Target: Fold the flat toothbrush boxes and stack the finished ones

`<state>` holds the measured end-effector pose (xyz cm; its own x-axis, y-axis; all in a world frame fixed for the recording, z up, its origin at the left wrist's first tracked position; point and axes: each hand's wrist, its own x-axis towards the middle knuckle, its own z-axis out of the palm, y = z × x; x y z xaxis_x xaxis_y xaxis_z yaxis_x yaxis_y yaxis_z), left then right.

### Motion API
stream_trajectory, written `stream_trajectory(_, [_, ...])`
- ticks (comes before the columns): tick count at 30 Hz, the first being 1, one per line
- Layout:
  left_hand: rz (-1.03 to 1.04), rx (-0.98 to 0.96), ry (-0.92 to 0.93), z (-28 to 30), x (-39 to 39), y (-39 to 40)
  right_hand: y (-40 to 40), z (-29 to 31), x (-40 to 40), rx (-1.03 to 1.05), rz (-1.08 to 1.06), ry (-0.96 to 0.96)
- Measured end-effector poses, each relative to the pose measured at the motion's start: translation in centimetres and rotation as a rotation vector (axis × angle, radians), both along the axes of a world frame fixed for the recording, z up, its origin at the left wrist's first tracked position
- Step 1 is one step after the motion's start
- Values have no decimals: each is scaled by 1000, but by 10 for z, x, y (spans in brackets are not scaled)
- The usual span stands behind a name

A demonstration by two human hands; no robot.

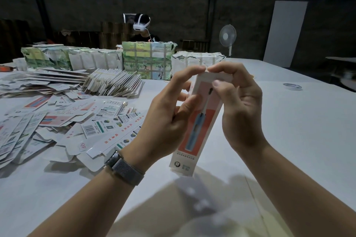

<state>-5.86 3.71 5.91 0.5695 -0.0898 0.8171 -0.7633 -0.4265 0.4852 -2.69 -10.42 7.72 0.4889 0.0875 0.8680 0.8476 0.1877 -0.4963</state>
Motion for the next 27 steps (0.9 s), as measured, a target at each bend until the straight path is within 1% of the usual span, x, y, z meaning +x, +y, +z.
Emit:
stream_trajectory(5, [-3,-30,-16,-1,1,2,-1,-3,1,-16,-51,14])
stream_trajectory(12, [-3,-81,7,-1,1,4,-1,-7,0,-94,-97,-2])
stream_trajectory(16, [10,-65,5,0,2,6,-1,-7,0,-94,-121,17])
stream_trajectory(21, [2,-55,-3,1,1,6,0,-8,1,-95,-164,-11])
stream_trajectory(24, [4,-33,-15,2,1,5,-1,-8,2,-107,-155,-31])
stream_trajectory(27, [42,-18,-19,2,0,6,-1,-7,3,-100,-120,-9])
